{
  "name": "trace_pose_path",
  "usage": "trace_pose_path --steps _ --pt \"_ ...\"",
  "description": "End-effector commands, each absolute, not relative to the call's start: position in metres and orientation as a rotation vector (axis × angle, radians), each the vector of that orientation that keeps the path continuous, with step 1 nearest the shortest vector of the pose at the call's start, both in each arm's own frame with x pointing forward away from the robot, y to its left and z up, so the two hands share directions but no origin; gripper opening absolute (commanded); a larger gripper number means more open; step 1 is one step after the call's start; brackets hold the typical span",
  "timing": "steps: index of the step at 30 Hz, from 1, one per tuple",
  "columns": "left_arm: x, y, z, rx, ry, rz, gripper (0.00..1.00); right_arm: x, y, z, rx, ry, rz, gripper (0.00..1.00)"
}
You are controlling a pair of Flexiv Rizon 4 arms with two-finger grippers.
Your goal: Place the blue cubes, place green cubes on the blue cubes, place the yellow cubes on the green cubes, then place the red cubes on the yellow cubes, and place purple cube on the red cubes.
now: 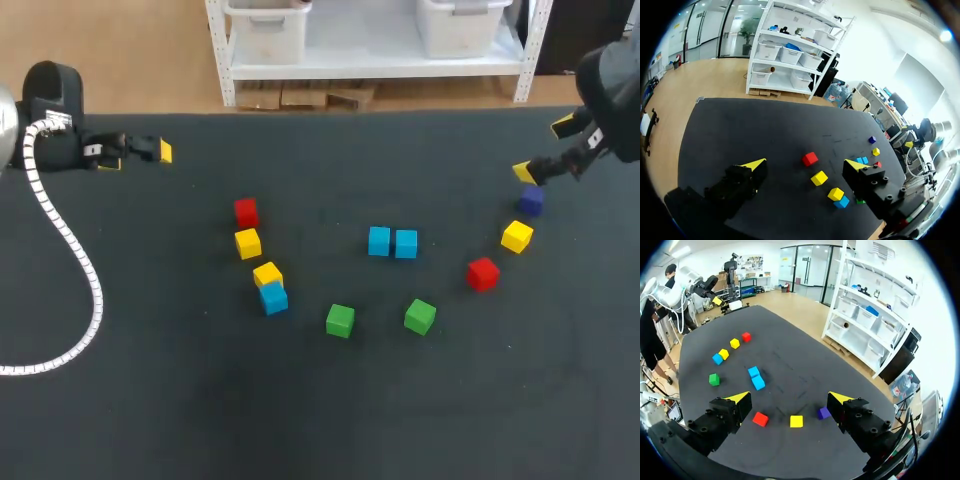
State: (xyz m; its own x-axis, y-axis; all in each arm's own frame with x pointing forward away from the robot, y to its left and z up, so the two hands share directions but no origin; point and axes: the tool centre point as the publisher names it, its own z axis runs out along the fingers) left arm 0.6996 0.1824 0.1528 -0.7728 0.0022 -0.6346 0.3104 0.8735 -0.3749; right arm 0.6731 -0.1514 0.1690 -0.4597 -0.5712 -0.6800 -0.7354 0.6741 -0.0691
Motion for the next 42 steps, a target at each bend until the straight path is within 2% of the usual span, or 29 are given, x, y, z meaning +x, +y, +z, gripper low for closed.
trace_pose_path --steps 1,14,31,42 --pt "0.7 0.184 0.151 0.23 2.379 -0.632 1.0 0.672 -0.151 0.168 -0.997 2.192 0.3 1.0" --pt "0.7 0.184 0.147 0.266 2.403 -0.618 1.0 0.672 -0.151 0.168 -0.997 2.192 0.3 1.0" --pt "0.678 0.169 0.121 0.706 2.486 -0.323 1.0 0.672 -0.151 0.168 -0.997 2.192 0.3 1.0" --pt "0.634 0.106 0.101 1.138 2.565 -0.267 1.0 0.672 -0.151 0.168 -0.997 2.192 0.3 1.0"
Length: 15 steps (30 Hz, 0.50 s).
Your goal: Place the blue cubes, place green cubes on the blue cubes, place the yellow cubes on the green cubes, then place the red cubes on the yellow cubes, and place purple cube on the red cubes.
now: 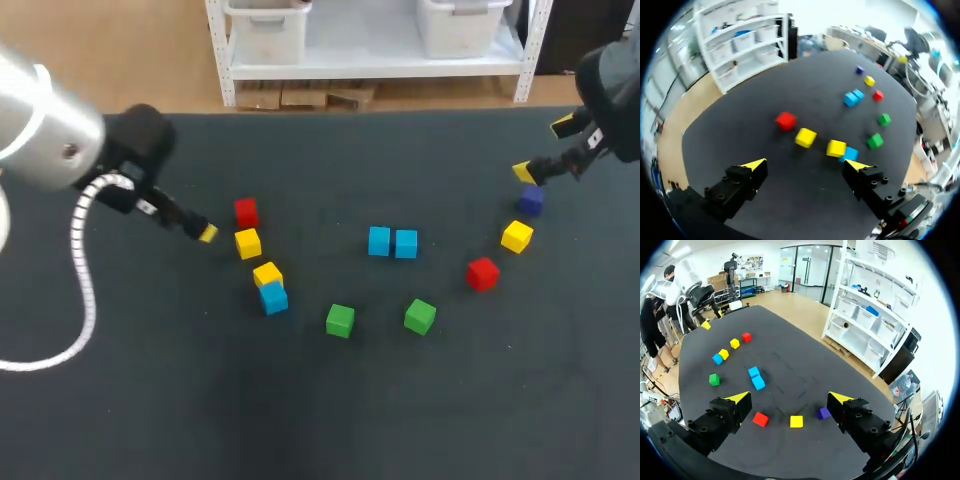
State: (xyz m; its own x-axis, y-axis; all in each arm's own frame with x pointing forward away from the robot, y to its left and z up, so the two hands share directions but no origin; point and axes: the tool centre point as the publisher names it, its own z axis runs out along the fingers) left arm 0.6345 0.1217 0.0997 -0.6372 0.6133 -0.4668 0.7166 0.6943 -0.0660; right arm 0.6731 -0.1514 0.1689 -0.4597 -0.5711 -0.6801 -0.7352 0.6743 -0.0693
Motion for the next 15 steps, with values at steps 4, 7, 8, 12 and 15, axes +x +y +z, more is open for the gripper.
trace_pose_path --steps 4,7,8,12,15 --pt "0.624 0.093 0.093 1.25 2.564 -0.249 1.0 0.672 -0.151 0.168 -0.997 2.192 0.3 1.0" --pt "0.619 0.082 0.081 1.349 2.555 -0.215 1.0 0.672 -0.151 0.168 -0.997 2.192 0.3 1.0" --pt "0.617 0.079 0.078 1.38 2.547 -0.219 1.0 0.672 -0.151 0.168 -0.997 2.192 0.3 1.0" --pt "0.607 0.063 0.063 1.543 2.514 -0.197 1.0 0.672 -0.151 0.168 -0.997 2.192 0.3 1.0" --pt "0.602 0.056 0.052 1.653 2.494 -0.167 1.0 0.672 -0.151 0.168 -0.997 2.192 0.3 1.0"
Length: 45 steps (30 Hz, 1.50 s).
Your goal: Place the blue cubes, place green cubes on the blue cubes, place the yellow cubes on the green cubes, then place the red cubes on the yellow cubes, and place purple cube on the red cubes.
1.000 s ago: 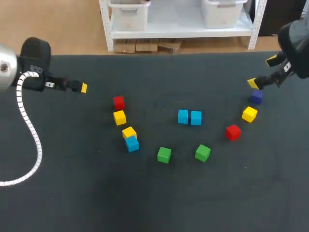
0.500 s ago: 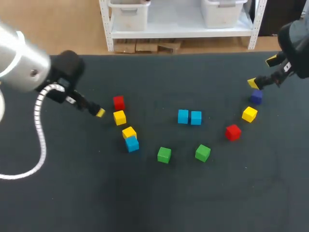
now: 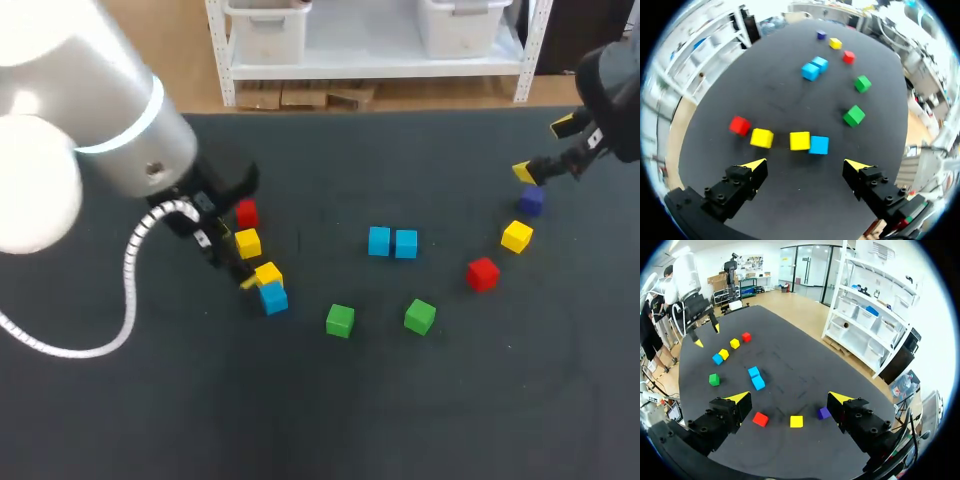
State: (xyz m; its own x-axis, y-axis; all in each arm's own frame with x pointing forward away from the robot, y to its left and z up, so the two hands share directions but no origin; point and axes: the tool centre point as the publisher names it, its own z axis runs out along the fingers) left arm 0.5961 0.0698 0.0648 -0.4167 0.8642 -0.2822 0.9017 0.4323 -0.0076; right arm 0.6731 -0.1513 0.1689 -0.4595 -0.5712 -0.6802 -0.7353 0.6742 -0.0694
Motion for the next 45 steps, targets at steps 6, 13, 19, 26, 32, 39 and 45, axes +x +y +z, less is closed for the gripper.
trace_pose_path --steps 6,13,19,26,32,39,45 --pt "0.596 0.044 0.04 1.745 2.517 -0.161 1.0 0.672 -0.151 0.168 -0.997 2.192 0.3 1.0" --pt "0.59 0.033 0.033 1.702 2.617 -0.128 1.0 0.672 -0.151 0.168 -0.997 2.192 0.3 1.0" --pt "0.578 0.025 0.021 1.712 2.624 -0.071 1.0 0.672 -0.151 0.168 -0.997 2.192 0.3 1.0" --pt "0.572 0.024 0.018 1.722 2.627 -0.041 1.0 0.672 -0.151 0.168 -0.997 2.192 0.3 1.0" --pt "0.57 0.028 0.015 1.752 2.62 -0.036 1.0 0.672 -0.151 0.168 -0.997 2.192 0.3 1.0" --pt "0.57 0.032 0.004 1.774 2.642 -0.05 1.0 0.672 -0.151 0.168 -0.997 2.192 0.3 1.0" --pt "0.572 0.031 -0.001 1.772 2.651 -0.068 1.0 0.672 -0.151 0.168 -0.997 2.192 0.3 1.0"
